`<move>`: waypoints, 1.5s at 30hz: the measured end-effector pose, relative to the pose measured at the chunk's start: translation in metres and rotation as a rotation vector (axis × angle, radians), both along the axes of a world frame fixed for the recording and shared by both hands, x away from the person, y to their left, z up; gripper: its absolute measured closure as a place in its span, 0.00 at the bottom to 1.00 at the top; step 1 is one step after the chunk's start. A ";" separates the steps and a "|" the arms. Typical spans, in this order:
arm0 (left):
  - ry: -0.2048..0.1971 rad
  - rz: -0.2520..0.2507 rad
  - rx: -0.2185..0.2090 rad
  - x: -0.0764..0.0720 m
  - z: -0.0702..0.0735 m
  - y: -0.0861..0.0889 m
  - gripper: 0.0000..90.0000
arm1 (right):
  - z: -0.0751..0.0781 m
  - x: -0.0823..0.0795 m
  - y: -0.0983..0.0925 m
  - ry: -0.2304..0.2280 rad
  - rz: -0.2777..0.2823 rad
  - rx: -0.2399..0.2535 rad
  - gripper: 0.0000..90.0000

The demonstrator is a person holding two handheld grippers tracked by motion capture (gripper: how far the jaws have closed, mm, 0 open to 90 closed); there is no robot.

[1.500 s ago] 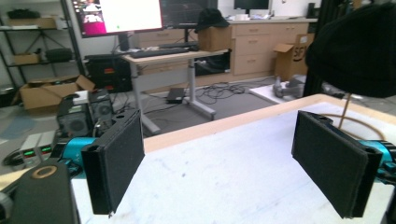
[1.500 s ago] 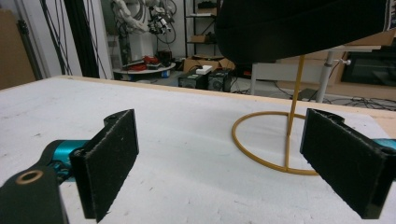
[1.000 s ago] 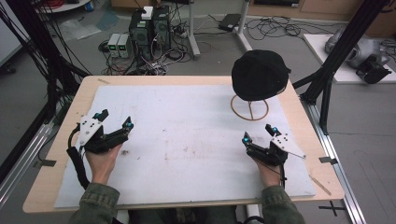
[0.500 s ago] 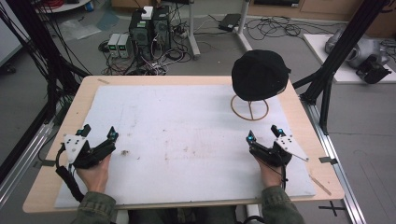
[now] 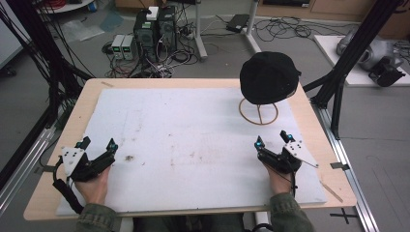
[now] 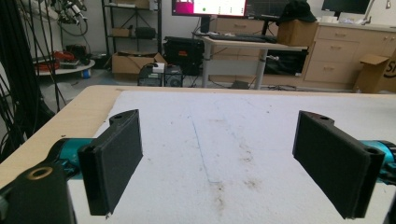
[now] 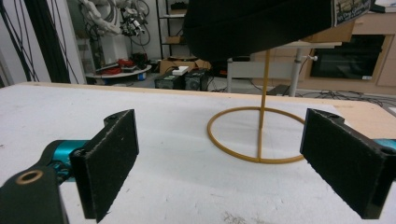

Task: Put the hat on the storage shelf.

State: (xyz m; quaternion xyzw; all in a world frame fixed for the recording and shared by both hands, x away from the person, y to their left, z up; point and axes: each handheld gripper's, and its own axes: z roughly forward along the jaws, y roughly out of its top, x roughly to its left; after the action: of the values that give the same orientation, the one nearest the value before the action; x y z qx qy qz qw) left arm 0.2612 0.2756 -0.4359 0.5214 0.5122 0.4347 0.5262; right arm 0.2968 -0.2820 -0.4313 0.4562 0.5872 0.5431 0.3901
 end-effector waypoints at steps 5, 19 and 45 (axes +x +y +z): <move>-0.023 -0.003 -0.019 -0.003 0.002 0.001 0.18 | -0.001 0.000 -0.002 -0.002 -0.008 0.007 0.12; -0.046 -0.052 0.026 -0.002 0.004 -0.006 0.18 | -0.004 -0.001 -0.004 0.015 -0.003 -0.002 0.12; -0.032 -0.074 0.022 0.001 0.005 -0.004 0.18 | -0.001 -0.010 -0.012 -0.004 -0.010 0.010 0.12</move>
State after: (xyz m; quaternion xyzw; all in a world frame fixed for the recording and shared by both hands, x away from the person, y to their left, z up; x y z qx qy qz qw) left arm 0.2625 0.2718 -0.4308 0.5386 0.4795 0.4288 0.5442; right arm 0.2872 -0.2939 -0.4325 0.4599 0.5814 0.5449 0.3917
